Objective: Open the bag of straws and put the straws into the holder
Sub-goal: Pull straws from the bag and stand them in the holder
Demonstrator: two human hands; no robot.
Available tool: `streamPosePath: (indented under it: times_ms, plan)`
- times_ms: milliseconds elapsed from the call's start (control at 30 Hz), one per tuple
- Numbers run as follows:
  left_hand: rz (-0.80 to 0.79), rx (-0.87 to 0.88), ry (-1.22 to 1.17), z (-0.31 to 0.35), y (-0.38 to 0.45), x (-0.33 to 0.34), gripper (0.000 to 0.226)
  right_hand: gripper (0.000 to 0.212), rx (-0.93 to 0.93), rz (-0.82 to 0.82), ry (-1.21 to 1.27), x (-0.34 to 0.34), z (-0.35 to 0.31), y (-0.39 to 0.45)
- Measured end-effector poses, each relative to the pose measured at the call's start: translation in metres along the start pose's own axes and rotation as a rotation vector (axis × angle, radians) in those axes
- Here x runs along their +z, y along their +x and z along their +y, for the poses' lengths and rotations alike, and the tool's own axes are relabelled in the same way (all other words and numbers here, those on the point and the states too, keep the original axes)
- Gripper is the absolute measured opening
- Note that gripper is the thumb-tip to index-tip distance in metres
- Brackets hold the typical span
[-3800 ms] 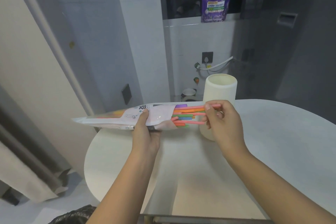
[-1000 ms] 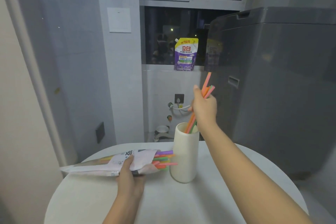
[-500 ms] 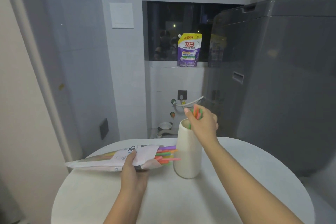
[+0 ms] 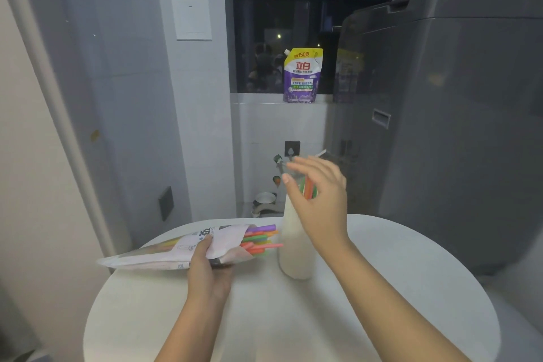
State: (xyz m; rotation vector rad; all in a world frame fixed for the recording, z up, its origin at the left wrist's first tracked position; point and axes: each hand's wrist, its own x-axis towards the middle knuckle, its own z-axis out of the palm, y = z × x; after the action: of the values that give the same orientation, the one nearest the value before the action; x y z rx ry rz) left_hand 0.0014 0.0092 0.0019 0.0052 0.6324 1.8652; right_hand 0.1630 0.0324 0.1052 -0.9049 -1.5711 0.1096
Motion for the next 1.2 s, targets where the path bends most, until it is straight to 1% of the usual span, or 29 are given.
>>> streamPosePath:
  times_ms: [67,167,233,300,367,433,500,533,600,633,700,767,900,1000,1067,1133,1200]
  plan:
    - [-0.012,0.014,0.000,0.004,-0.001,0.001,0.030,0.017,0.008,-0.047,0.045,0.002,-0.006,-0.017]
    - [-0.053,0.062,0.016,0.009,-0.005,0.001,0.023,0.019,0.074,-0.129,0.098,0.006,-0.006,-0.044]
    - [-0.081,0.079,0.030,0.011,-0.006,0.001,0.027,0.022,0.133,-0.209,0.082,0.010,-0.004,-0.060]
    - [-0.106,0.074,0.065,0.013,-0.007,0.000,0.032,0.029,0.195,-0.330,0.033,0.016,-0.001,-0.072]
    - [-0.134,0.075,0.095,0.014,-0.009,-0.001,0.027,0.037,0.256,-0.421,-0.039,0.023,0.003,-0.082]
    - [-0.160,0.089,0.111,0.014,-0.011,0.000,0.024,0.040,0.366,-0.455,-0.031,0.028,0.005,-0.088]
    - [-0.172,0.099,0.132,0.011,-0.013,0.001,0.029,0.036,0.506,-0.443,0.061,0.033,0.004,-0.089]
    - [-0.174,0.102,0.147,0.009,-0.015,0.001,0.033,0.030,0.542,-0.434,0.099,0.036,0.004,-0.088]
    - [-0.177,0.111,0.170,0.006,-0.016,0.002,0.036,0.018,0.553,-0.406,0.135,0.039,0.003,-0.087]
    - [-0.176,0.116,0.173,0.005,-0.017,0.003,0.036,0.016,0.542,-0.381,0.133,0.040,0.003,-0.087]
    - [-0.150,0.131,0.152,0.006,-0.017,0.004,0.039,0.019,0.493,-0.334,0.081,0.037,0.005,-0.086]
    - [-0.099,0.146,0.106,0.009,-0.014,0.002,0.044,0.019,0.467,-0.321,0.048,0.032,0.010,-0.085]
    - [0.003,0.132,0.068,0.014,-0.007,-0.004,0.049,0.013,0.514,-0.254,0.091,0.021,0.021,-0.079]
    - [0.024,0.138,0.061,0.014,-0.005,-0.005,0.047,0.017,0.607,-0.196,0.220,0.016,0.023,-0.075]
    - [0.021,0.145,0.055,0.012,-0.007,-0.003,0.045,0.027,0.736,-0.144,0.373,0.016,0.020,-0.077]
    - [0.007,0.147,0.051,0.010,-0.008,-0.002,0.045,0.039,0.853,-0.086,0.469,0.020,0.017,-0.083]
    - [-0.023,0.136,0.063,0.008,-0.010,-0.001,0.045,0.045,0.915,-0.073,0.572,0.026,0.012,-0.087]
